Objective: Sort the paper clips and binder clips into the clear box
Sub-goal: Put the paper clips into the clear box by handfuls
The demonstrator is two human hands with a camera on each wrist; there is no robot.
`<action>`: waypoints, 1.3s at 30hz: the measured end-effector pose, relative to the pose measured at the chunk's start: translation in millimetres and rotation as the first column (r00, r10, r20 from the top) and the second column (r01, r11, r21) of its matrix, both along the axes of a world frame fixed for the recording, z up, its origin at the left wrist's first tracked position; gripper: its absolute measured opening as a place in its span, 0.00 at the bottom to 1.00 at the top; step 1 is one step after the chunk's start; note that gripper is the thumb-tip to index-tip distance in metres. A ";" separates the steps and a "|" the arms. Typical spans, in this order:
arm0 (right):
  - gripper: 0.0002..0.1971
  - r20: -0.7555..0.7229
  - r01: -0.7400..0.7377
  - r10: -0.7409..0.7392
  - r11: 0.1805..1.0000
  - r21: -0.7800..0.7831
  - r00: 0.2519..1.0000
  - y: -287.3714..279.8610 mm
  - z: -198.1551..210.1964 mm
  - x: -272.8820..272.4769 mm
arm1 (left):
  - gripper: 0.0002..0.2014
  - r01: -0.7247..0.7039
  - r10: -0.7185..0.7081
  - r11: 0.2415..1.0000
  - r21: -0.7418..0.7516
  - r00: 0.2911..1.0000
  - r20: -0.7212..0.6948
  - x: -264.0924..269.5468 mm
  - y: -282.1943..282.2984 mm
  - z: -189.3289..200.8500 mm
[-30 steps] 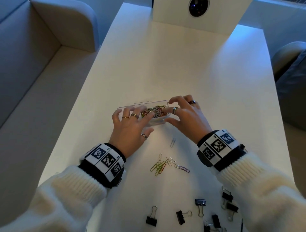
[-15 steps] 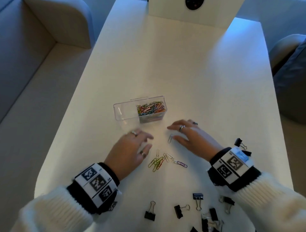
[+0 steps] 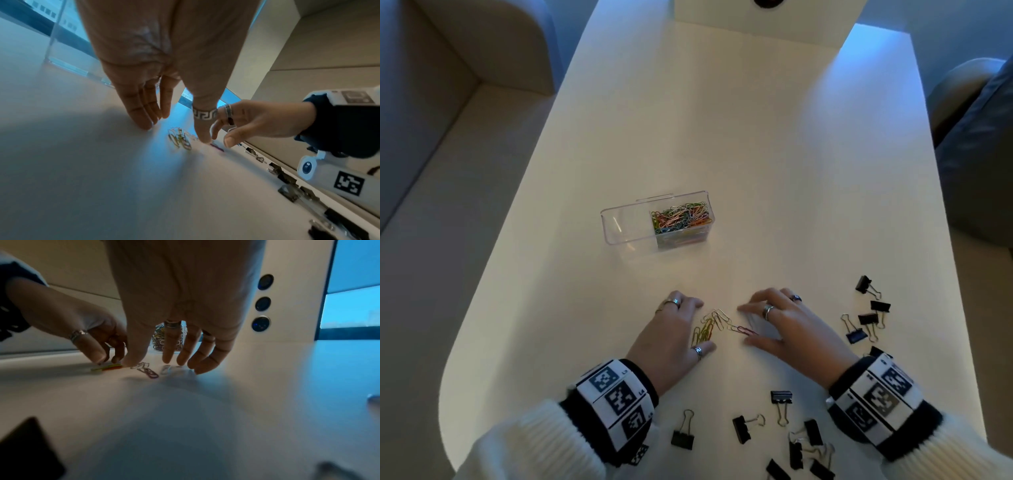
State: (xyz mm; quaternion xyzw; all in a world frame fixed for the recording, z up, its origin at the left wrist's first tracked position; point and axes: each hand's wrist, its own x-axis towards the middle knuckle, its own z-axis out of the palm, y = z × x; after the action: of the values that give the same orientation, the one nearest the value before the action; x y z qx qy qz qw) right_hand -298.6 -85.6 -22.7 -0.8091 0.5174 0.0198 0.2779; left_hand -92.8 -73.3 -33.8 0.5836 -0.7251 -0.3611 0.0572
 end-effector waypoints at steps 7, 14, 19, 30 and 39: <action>0.14 0.109 0.289 -0.304 0.948 0.135 0.946 4.7 -10.1 19.4 | 0.20 -0.039 0.040 0.999 -0.013 0.997 0.063 -10.7 -1.2 -0.7; 0.04 0.084 0.308 -0.320 0.942 0.130 0.944 6.3 -14.2 22.5 | 0.12 -0.034 0.035 0.999 -0.019 0.998 0.048 -14.2 -9.6 -1.8; 0.08 0.008 0.243 -0.245 0.966 0.091 0.969 10.4 -11.9 26.9 | 0.10 0.003 -0.004 1.000 0.004 0.997 0.081 -16.6 -14.4 -2.5; 0.21 -0.315 -0.052 0.031 0.997 -0.060 0.949 8.8 -14.5 28.5 | 0.08 0.075 -0.076 0.997 0.034 0.997 0.032 -5.6 -16.7 -0.4; 0.05 0.005 0.097 -0.097 0.994 0.046 0.995 -8.1 9.2 17.0 | 0.07 -0.151 0.091 0.946 -0.286 0.973 -0.213 30.7 -86.5 76.5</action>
State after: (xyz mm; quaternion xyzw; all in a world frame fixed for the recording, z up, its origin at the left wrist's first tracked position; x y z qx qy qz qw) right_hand -281.6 -93.6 -13.4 -0.7765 0.5544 0.0151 0.2991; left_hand -62.1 -159.8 42.7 0.5730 -0.7248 -0.2985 0.2391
